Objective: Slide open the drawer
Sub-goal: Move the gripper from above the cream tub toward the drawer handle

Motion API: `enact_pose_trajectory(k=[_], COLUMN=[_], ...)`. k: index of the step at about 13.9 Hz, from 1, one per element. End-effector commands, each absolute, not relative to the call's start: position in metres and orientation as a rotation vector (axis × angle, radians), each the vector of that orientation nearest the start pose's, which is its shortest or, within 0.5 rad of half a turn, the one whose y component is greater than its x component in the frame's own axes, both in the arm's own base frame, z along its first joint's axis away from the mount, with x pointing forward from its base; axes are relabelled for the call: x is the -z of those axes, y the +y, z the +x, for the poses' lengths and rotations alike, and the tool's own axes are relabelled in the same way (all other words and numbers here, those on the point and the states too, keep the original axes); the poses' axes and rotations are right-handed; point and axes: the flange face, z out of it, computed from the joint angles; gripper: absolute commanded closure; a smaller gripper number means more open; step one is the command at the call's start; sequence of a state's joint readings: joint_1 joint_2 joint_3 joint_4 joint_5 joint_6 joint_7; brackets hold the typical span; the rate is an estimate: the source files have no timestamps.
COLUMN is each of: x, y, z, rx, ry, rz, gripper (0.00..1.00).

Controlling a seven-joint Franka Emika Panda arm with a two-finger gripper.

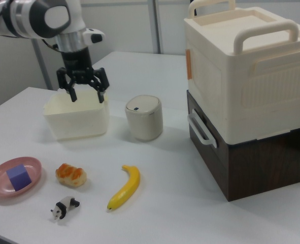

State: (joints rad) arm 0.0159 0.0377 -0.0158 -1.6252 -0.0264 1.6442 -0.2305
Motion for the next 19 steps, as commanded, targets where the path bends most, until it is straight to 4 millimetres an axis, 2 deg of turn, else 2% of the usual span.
enact_pose_trajectory(k=[1, 2, 5, 6, 11, 13, 14, 16, 19], x=[-0.571, -0.555, -0.529, -0.52, -0.484, -0.476, -0.473, -0.469, -0.451], y=[-0.046, -0.058, -0.079, -0.099, -0.136, -0.154, -0.157, -0.171, -0.189], z=[0.594, 0.604, 0.628, 0.635, 0.659, 0.662, 0.664, 0.666, 0.67], rx=[0.073, 0.073, 0.127, 0.146, 0.267, 0.28, 0.284, 0.291, 0.29], ry=[-0.602, -0.64, -0.762, -0.833, -1.099, -1.206, -1.241, -1.265, -1.263], rz=[-3.123, -3.126, -3.216, -3.25, -3.231, -3.238, -3.244, -3.276, -3.298], gripper=[0.0, 0.0, 0.0, 0.0, 0.0, 0.01, 0.05, 0.07, 0.1])
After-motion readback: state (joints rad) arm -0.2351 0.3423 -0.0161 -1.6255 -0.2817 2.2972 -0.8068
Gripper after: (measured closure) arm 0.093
